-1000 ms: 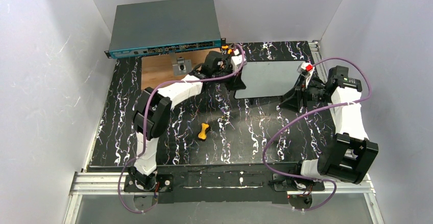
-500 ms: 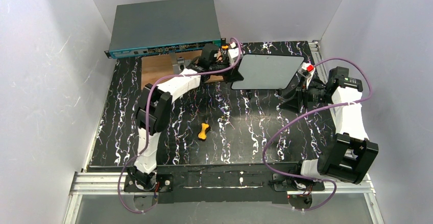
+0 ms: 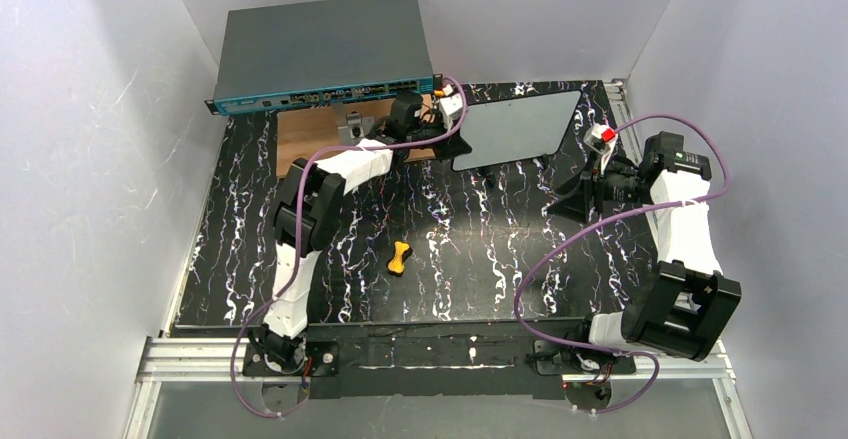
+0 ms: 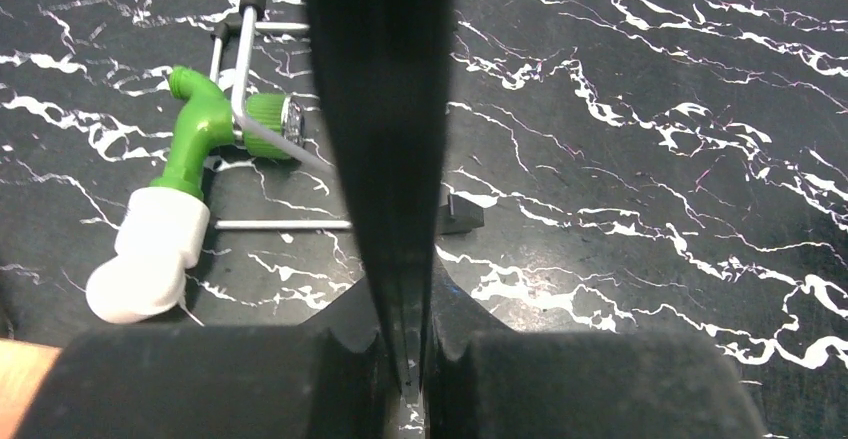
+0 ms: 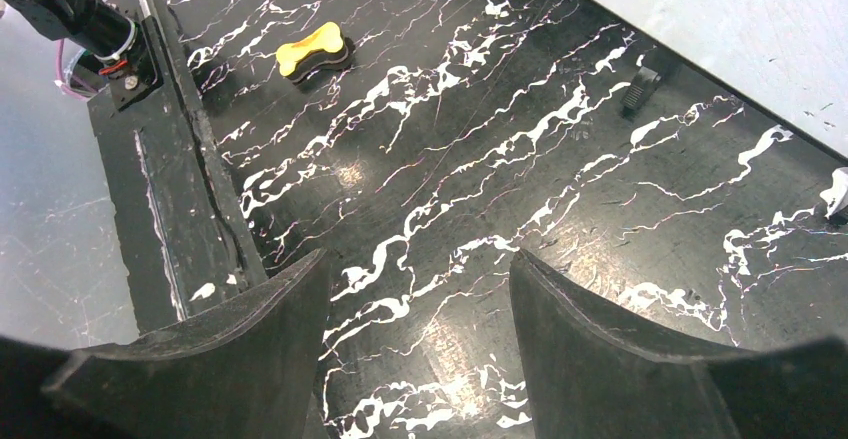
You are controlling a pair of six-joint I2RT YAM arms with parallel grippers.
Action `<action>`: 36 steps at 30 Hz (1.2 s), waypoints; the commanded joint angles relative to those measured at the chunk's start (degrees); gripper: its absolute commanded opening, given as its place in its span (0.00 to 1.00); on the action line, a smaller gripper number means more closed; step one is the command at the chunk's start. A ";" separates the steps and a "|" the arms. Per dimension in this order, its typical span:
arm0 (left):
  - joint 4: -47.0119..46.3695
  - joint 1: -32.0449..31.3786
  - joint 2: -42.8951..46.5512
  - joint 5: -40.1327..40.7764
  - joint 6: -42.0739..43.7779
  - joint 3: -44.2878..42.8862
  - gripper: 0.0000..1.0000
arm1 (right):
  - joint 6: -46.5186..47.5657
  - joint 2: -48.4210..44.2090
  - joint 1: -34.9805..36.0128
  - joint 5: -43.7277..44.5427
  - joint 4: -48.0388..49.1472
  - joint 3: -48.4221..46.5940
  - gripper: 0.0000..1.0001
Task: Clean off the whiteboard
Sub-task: Place the whiteboard on the whiteboard stand.
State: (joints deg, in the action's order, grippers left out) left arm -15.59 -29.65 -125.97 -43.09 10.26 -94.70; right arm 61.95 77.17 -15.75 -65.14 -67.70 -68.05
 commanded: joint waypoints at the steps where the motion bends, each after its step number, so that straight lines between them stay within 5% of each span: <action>1: -1.05 2.41 0.85 -0.16 -3.25 4.53 0.00 | 1.20 -0.90 -0.30 -2.27 -1.64 -1.73 0.72; 10: -2.28 2.40 1.31 4.86 -8.02 10.15 0.00 | 1.34 -1.09 -0.34 -2.77 -2.03 -2.09 0.72; 14: -3.14 2.49 1.60 6.01 -11.56 10.09 0.12 | 1.31 -1.23 -0.35 -2.76 -2.05 -2.00 0.72; 19: -2.39 2.46 2.52 7.57 -13.70 8.75 0.41 | 1.50 -1.19 -0.42 -2.86 -2.15 -2.00 0.72; 27: -2.80 2.41 3.58 8.94 -14.69 8.90 0.56 | 1.63 -1.24 -0.47 -2.95 -2.31 -1.95 0.72; 36: -5.81 2.44 7.86 10.67 -14.30 15.40 0.98 | 1.76 -1.23 -0.59 -2.64 -2.34 -1.91 0.72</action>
State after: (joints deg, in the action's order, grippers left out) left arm -19.49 -28.71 -124.53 -33.34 -1.54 -82.61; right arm 62.85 77.17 -15.79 -66.22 -69.06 -68.10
